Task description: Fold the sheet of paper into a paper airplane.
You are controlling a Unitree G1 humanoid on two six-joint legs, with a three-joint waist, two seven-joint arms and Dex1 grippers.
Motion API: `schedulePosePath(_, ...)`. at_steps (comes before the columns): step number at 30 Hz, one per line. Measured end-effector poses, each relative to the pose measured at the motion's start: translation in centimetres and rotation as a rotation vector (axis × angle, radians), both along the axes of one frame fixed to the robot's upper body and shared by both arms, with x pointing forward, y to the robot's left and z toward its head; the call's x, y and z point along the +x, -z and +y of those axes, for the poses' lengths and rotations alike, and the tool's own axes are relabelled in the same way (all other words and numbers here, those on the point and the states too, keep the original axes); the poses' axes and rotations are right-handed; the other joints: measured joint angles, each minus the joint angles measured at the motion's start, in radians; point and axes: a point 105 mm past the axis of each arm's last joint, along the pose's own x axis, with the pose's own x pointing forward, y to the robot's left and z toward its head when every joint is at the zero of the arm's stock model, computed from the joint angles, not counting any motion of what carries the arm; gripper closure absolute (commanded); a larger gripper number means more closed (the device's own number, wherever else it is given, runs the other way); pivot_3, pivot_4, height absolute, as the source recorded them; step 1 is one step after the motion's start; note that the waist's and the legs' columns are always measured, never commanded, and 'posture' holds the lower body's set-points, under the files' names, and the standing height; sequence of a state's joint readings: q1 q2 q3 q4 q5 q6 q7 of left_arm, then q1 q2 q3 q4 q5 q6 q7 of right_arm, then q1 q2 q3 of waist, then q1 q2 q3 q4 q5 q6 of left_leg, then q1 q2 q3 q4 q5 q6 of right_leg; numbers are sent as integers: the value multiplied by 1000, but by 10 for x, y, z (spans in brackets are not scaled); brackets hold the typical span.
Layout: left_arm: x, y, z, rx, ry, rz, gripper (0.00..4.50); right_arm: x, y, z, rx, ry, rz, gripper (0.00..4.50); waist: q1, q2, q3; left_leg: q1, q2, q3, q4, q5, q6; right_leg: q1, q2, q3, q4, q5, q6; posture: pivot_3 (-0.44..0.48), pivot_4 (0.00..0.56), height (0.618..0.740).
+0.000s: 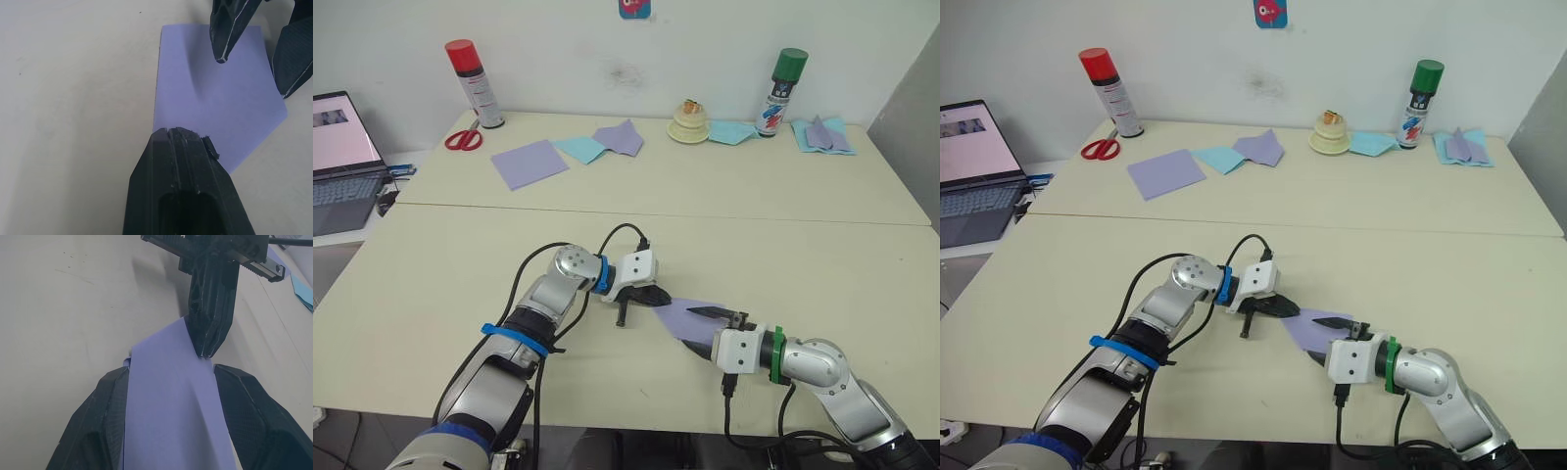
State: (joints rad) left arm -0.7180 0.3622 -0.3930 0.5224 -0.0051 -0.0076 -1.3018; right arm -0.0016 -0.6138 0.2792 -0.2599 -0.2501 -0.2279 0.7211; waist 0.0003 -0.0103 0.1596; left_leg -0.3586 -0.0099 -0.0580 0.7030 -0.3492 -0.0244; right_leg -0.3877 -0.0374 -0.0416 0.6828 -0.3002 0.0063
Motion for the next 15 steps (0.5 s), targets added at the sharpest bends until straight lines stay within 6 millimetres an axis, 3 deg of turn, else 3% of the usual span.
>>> schedulePosePath(15,-1,1,1,4,3,4,4500,1,0,3,-43,-12,-94,1677,-2,0,0,2,0,1,0,0,0,0,0,1,3,0,0,0,150,717)
